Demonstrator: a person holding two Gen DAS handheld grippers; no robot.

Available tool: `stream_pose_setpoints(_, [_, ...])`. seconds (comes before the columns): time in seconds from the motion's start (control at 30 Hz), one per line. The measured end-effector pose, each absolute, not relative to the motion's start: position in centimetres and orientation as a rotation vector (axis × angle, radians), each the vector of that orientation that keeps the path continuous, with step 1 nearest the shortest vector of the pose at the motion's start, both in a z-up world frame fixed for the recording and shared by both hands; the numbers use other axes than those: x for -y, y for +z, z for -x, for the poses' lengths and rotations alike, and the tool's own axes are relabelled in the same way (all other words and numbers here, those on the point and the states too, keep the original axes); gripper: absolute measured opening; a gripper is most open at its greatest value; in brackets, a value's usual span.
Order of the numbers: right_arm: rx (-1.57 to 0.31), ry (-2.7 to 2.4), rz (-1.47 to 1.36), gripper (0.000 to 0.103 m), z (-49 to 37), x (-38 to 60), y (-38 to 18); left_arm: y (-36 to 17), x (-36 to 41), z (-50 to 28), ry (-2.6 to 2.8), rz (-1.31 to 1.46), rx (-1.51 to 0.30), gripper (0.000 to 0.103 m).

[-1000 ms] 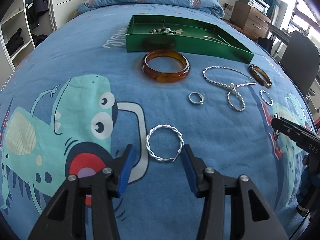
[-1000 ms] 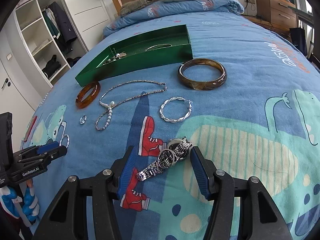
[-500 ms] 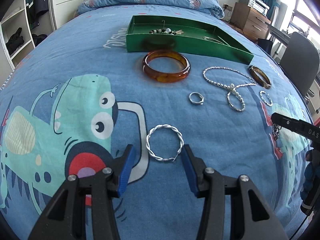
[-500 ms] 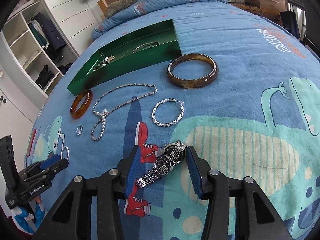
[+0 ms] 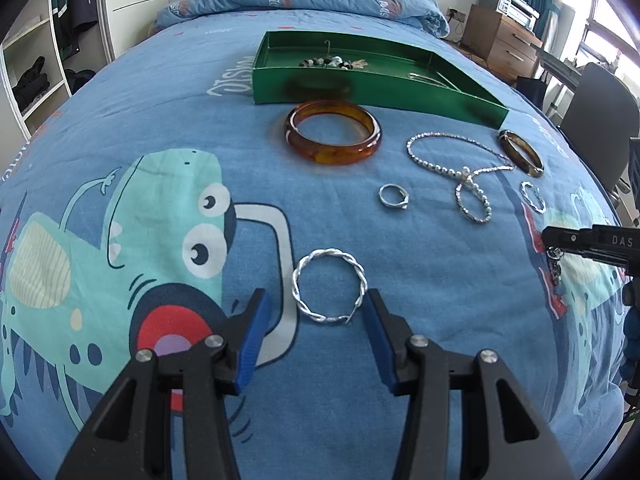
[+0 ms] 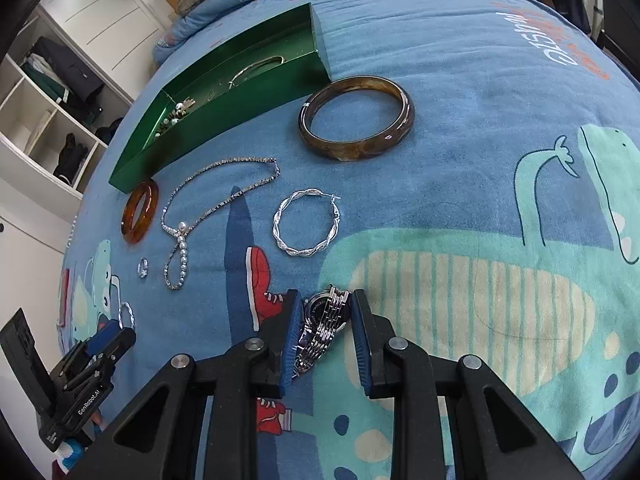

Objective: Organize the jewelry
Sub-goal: 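Grasp the twisted silver hoop with the left gripper while the right gripper grasps the silver watch, then carry the hoop and watch into the green tray and open both grippers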

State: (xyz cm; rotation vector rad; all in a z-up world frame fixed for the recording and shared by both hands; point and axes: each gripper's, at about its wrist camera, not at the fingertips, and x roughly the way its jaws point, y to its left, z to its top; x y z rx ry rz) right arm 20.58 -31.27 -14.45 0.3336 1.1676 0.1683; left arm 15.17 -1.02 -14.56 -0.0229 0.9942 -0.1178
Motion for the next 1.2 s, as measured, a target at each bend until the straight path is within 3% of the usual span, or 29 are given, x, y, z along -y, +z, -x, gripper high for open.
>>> stream_pose_setpoints(0.13, [-1.153, 0.171, -0.281, 0.024, -20.4, 30.6, -14.2, -14.6, 1.3, -15.2, -0.116, 0.015, -0.992, 0.046])
stream_pose_setpoints(0.47, [-0.908, 0.221, -0.351, 0.023, -17.7, 31.8, -12.1, -14.8, 2.0, -15.6, -0.121, -0.027, -0.964, 0.045])
stream_pose_setpoints(0.53, [-0.877, 0.224, -0.364, 0.023, -17.4, 32.1, -11.6, -14.8, 2.2, -15.6, -0.128, -0.035, -0.961, 0.038])
stream_pose_setpoints(0.77, [-0.817, 0.240, -0.385, 0.023, -16.3, 32.6, -10.1, -14.3, 3.1, -15.0, -0.112, -0.094, -0.930, 0.037])
stream_pose_setpoints(1.2, [-0.676, 0.270, -0.338, 0.023, -15.7, 32.6, -3.7, -6.0, 3.5, -16.2, -0.160, -0.057, -0.775, 0.037])
